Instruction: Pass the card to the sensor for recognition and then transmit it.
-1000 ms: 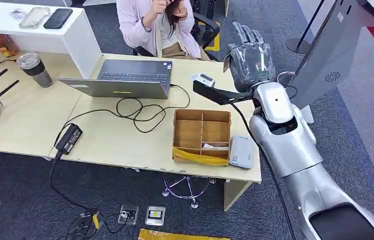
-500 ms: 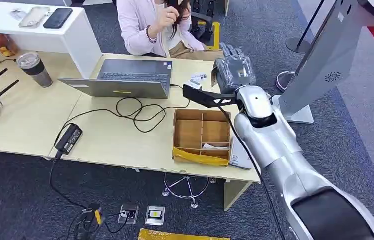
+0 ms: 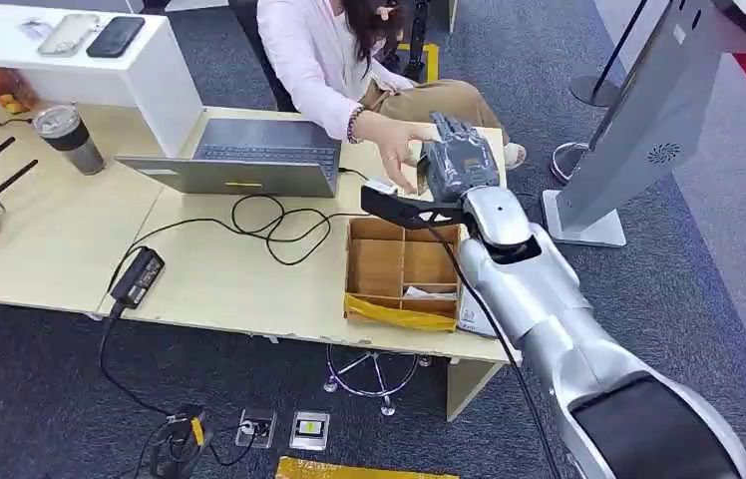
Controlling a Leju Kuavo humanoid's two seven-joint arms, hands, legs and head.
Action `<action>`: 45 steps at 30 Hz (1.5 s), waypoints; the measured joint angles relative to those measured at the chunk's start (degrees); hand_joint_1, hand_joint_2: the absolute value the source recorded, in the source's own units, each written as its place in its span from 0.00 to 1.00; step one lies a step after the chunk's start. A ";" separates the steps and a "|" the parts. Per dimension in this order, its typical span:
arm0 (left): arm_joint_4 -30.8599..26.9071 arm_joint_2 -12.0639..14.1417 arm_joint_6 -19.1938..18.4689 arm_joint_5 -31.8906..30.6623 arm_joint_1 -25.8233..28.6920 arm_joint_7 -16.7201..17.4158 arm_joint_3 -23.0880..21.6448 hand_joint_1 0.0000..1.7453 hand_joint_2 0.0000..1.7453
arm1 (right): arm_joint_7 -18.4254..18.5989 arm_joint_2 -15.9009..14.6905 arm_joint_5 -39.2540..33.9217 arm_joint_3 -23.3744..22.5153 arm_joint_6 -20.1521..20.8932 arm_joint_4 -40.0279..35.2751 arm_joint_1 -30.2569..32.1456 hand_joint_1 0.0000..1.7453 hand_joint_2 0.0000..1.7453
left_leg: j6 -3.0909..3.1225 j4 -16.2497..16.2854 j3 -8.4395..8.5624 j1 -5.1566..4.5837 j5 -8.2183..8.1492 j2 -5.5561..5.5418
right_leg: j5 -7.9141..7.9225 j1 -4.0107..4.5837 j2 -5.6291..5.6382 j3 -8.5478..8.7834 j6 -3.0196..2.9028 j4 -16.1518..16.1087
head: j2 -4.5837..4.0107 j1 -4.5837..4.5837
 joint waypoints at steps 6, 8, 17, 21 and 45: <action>0.00 -0.07 0.02 0.33 -0.03 0.33 0.00 0.00 0.00 | -0.28 0.59 0.00 0.00 0.00 1.03 -0.15 1.00 1.00 | 0.00 0.00 0.00 0.00 0.00 0.00 | 0.00 0.00 0.00 0.01 0.00 0.00 | 0.00 0.00; 0.00 -0.11 0.02 0.33 -0.03 0.33 0.00 0.00 0.00 | -0.33 0.66 0.00 0.00 0.09 1.35 -0.23 1.00 1.00 | 0.00 0.00 0.00 0.00 0.00 0.00 | 0.00 0.00 -0.01 0.01 0.00 0.00 | 0.00 0.00; 0.00 -0.28 0.04 0.61 -0.05 0.35 0.00 0.00 0.00 | -1.24 1.42 0.33 0.00 0.35 2.84 -0.37 0.00 0.00 | 0.00 0.00 -0.01 0.00 0.00 0.00 | 0.00 0.00 0.00 0.01 0.00 0.00 | 0.00 0.00; 0.00 -0.31 0.04 1.14 -0.05 0.35 0.00 0.00 0.00 | -1.97 1.68 0.52 0.00 0.00 3.30 -0.48 0.00 0.00 | 0.00 0.00 0.01 0.00 0.00 0.00 | 0.00 0.00 0.00 0.01 0.00 0.00 | 0.00 0.00; 0.00 -0.31 0.04 1.22 -0.05 0.37 0.00 0.00 0.00 | -1.77 1.86 0.52 0.00 -0.09 3.43 -0.73 0.00 0.00 | -0.01 0.02 0.08 0.00 0.00 0.01 | 0.00 0.00 0.00 -0.07 -0.01 -0.03 | 0.00 0.00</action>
